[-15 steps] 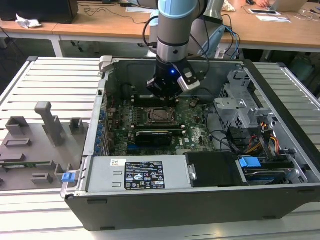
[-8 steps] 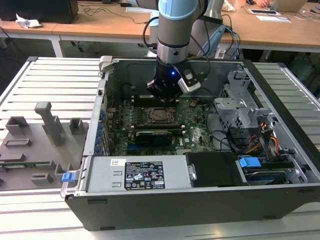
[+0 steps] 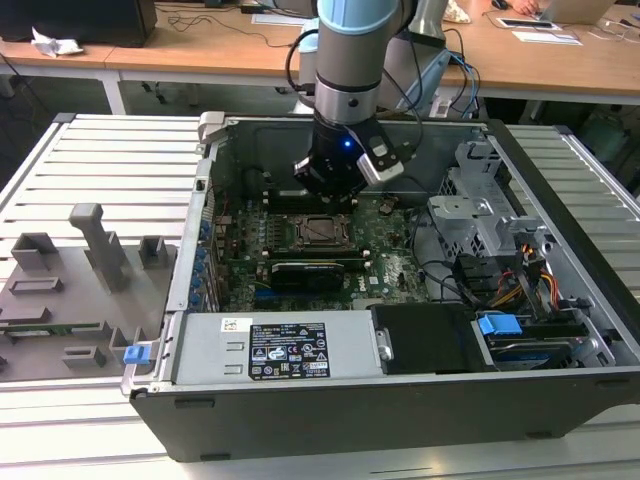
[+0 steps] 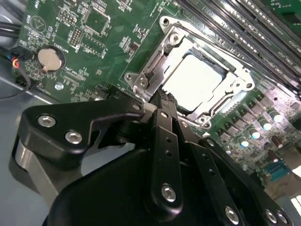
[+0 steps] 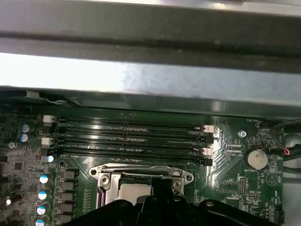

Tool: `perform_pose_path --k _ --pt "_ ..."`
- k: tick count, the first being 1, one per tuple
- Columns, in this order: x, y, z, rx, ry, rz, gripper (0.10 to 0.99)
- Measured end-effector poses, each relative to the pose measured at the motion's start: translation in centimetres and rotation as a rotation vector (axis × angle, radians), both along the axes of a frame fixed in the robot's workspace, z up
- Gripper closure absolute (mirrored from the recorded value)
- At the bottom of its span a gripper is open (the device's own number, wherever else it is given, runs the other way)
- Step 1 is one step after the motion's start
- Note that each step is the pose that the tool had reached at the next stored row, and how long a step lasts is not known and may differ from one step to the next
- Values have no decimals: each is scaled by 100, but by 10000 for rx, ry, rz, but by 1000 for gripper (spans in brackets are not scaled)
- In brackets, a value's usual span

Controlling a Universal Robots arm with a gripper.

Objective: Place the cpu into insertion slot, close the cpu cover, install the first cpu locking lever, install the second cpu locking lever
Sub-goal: 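Install the second cpu locking lever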

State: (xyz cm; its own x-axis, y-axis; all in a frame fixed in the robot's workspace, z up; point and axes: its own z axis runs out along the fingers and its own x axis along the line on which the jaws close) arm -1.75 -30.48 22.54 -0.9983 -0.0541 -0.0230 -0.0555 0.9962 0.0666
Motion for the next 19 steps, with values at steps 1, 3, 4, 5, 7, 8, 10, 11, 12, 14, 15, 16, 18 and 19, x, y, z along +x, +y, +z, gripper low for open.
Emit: perform_pose_path --k 1,3,4,5,7,8,10,11,12,14,15,16,18,19 --pt "0 0 25 1 0 0 980" --pt "0 -1 61 0 0 2 980" --pt "0 -4 61 2 -1 2 980" --pt "0 -11 62 1 0 2 980" --pt "0 -28 62 0 0 1 980" --pt "0 -36 62 0 0 1 980" --pt "0 -66 62 -1 1 1 980" --pt "0 -75 62 0 1 0 980" --pt "0 -86 62 0 0 1 980" --pt "-1 -95 82 -1 1 0 980" --pt "-1 -95 158 0 0 0 980" --pt "-1 -97 184 0 1 1 980" --pt "0 -106 203 1 0 3 980" --pt "-1 -123 203 0 0 0 980"
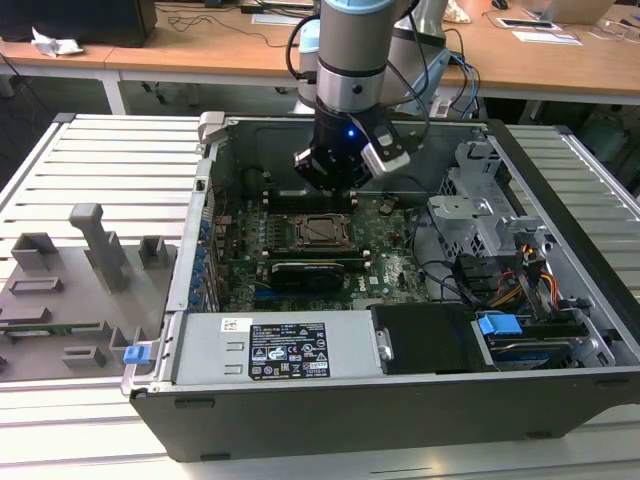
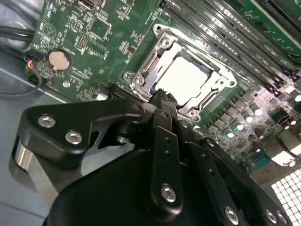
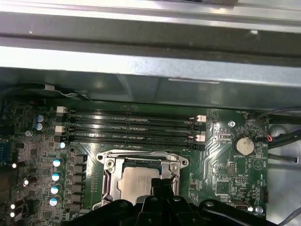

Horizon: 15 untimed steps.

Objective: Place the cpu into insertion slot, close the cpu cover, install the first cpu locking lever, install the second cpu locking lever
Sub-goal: 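Install the second cpu locking lever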

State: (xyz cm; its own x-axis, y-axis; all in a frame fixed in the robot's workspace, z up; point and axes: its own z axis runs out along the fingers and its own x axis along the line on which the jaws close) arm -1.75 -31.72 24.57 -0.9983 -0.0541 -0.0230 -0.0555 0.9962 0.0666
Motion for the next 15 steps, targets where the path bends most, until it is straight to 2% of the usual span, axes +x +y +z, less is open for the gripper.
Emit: perform_pose_path --k 3,15 --pt "0 -37 0 0 0 0 980" --pt "0 -117 0 -1 1 1 980"
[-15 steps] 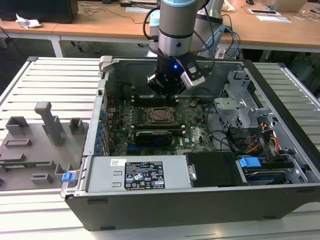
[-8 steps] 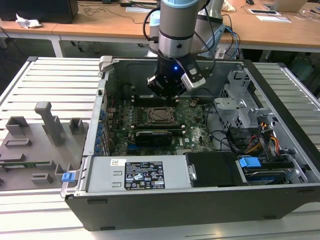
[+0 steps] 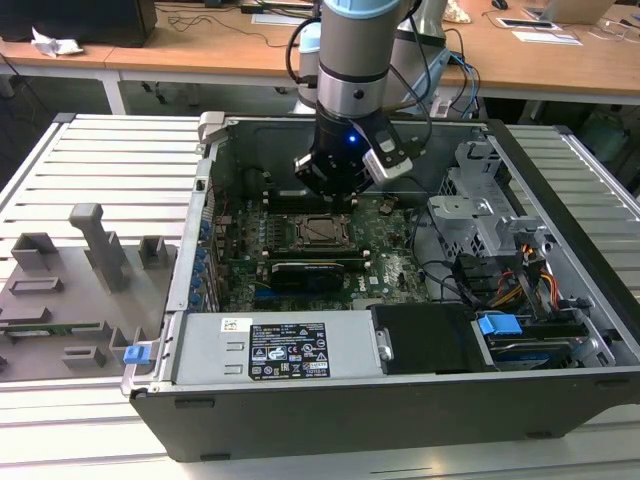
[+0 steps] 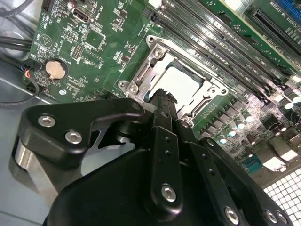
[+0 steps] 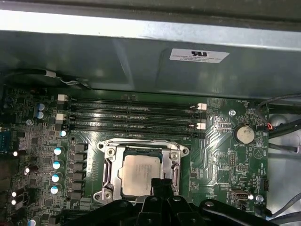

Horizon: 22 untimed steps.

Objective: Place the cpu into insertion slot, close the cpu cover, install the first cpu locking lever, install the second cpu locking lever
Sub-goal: 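Install the second cpu locking lever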

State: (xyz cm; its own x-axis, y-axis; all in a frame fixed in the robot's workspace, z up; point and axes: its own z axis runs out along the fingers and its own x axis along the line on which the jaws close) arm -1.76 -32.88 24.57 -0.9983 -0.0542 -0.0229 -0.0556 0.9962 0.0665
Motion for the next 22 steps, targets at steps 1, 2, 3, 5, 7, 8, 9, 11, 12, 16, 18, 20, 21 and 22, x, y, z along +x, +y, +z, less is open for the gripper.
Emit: perform_pose_path --k 1,2,3,5,7,8,9,11,12,16,18,20,21,22 --pt "0 -17 0 1 -1 0 980" --pt "0 -28 0 1 -1 -1 980" --pt "0 -46 0 1 -1 0 980" --pt "0 -71 -1 1 -1 -1 980" --pt "-1 -74 23 -1 0 -2 980" --pt "0 -74 38 -1 0 -1 980" --pt "1 -78 48 2 -1 1 980" --pt "0 -122 46 0 3 -1 980" --pt "0 -140 45 0 6 -1 980" --pt "0 -201 35 0 17 2 980" --pt "0 -225 32 4 16 1 980" --pt "0 -265 25 14 16 2 980" --pt "0 -280 23 15 16 2 980" --pt "0 -299 21 23 15 6 980"
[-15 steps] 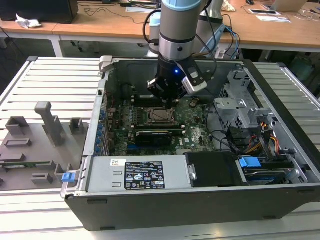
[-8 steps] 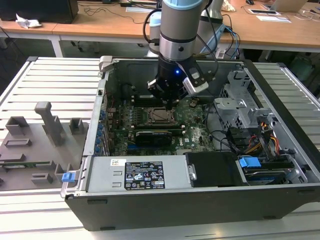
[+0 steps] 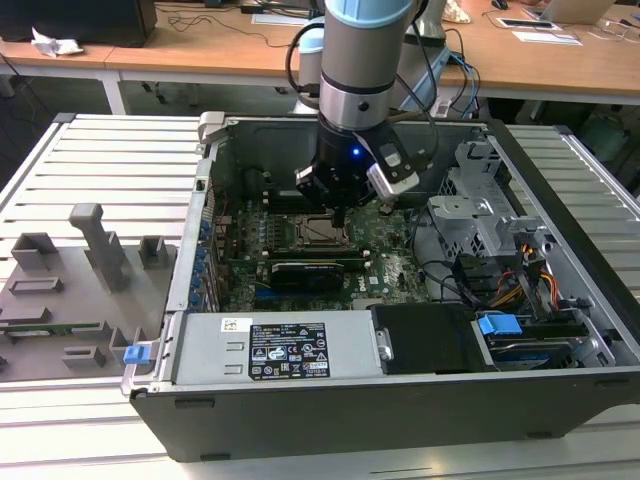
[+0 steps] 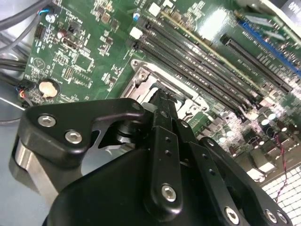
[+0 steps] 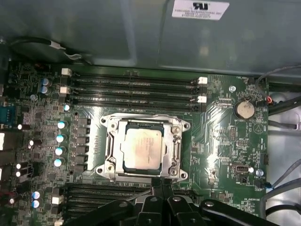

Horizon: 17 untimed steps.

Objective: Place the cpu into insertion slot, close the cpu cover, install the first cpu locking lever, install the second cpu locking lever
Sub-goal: 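Install the second cpu locking lever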

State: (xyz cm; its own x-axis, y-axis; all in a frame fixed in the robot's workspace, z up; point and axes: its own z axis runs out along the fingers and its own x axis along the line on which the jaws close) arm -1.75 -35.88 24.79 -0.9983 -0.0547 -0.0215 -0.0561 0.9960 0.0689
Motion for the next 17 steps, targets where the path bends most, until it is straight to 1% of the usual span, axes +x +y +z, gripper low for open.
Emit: perform_pose_path --k 1,2,3,4,10,12,14,15,17 --pt "0 -8 -1 12 1 5 980" --pt "0 -18 -4 74 8 13 980" --pt "0 -22 -11 152 40 32 980" --pt "0 -26 -19 159 53 77 980" --pt "0 -51 -37 225 55 139 980" --pt "-3 -69 -49 271 55 138 980" --pt "-6 -81 -57 285 54 138 980" --pt "-13 -85 -64 289 53 137 980" --pt "-86 -102 -82 305 55 140 980"
